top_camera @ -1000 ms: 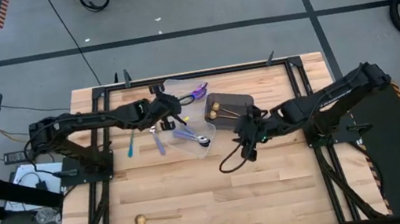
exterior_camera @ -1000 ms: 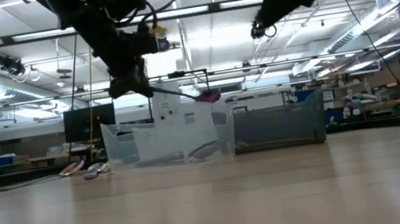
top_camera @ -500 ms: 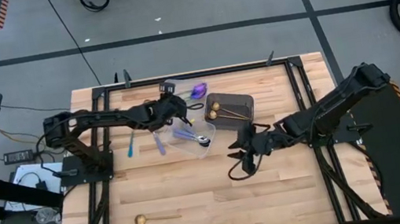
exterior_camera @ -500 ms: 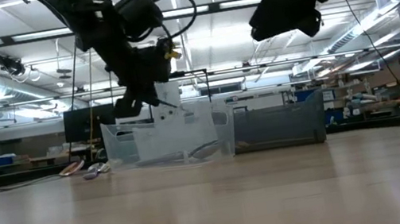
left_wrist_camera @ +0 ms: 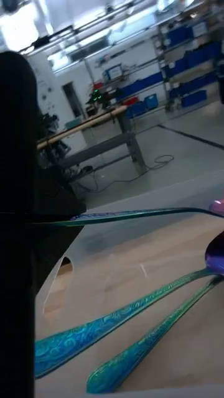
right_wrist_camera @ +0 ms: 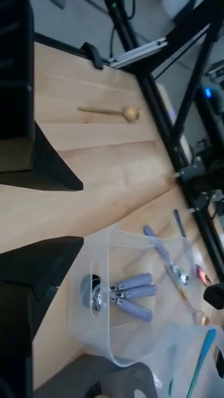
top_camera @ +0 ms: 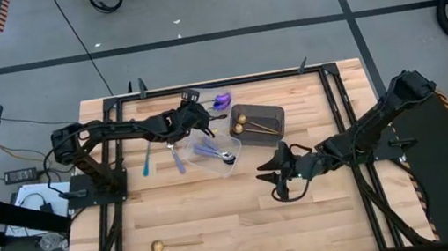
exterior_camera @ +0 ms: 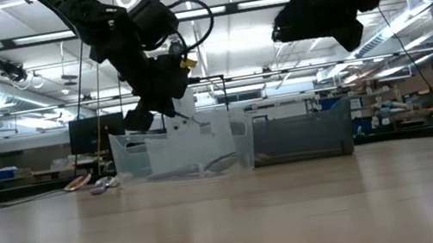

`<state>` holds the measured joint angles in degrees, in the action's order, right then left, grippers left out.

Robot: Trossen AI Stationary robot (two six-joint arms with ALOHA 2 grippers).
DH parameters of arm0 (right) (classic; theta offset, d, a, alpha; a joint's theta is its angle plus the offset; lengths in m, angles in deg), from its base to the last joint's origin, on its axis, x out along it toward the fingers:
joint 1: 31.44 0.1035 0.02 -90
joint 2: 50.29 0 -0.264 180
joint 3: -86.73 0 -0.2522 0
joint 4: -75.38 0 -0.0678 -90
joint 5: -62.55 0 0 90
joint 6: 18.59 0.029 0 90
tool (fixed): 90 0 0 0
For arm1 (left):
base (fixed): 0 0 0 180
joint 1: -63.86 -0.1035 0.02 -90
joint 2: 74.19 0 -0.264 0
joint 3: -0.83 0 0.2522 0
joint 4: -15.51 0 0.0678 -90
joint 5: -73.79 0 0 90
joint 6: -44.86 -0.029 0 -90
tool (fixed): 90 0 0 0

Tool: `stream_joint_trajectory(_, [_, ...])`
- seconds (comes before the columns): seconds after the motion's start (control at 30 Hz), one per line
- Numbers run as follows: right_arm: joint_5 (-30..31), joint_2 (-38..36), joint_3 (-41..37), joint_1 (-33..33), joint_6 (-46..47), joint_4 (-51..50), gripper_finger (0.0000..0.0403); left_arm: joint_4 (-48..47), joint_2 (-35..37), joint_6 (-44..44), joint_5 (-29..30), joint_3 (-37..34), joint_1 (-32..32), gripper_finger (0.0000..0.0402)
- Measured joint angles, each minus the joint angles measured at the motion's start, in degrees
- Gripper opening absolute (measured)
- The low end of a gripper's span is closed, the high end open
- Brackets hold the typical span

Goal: Sort silverware by color (type)
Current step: Put the blue spoon into the top transparent bin

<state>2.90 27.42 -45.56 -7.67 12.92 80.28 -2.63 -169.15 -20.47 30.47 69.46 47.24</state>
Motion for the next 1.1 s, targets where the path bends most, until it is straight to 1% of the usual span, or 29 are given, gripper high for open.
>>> stream_joint_trajectory(0.13, [0.63, 0.00, -3.24, 0.54, -0.06, 5.58, 0.0135, 0.02, -0.06, -4.00, -0.07, 0.00, 0.02, 0.0012])
stream_joint_trajectory(0.3, [0.72, 0.00, -5.29, 0.56, -0.18, 8.60, 0.0134, -1.20, -0.06, -4.35, -0.06, 0.00, 0.01, 0.0019])
stream_joint_trajectory(0.67, [0.70, 0.00, -5.37, 1.95, -1.66, 8.80, 0.0130, -3.16, -0.06, -1.12, -0.33, 0.00, -0.98, 0.0030])
stream_joint_trajectory(0.8, [1.84, 0.00, -5.37, 2.37, -1.76, 8.75, 0.0130, -3.40, -0.06, 0.39, -0.85, 0.00, -0.67, 0.0033])
stream_joint_trajectory(0.9, [2.05, 0.00, -5.37, 2.40, -2.13, 8.74, 0.0130, -3.57, -0.06, 0.73, -2.10, 0.00, 0.24, 0.0048])
stream_joint_trajectory(1.1, [2.10, 0.00, -5.37, 2.40, -2.97, 8.71, 0.0130, -3.61, -0.06, 0.71, -2.25, 0.00, 1.99, 0.0095])
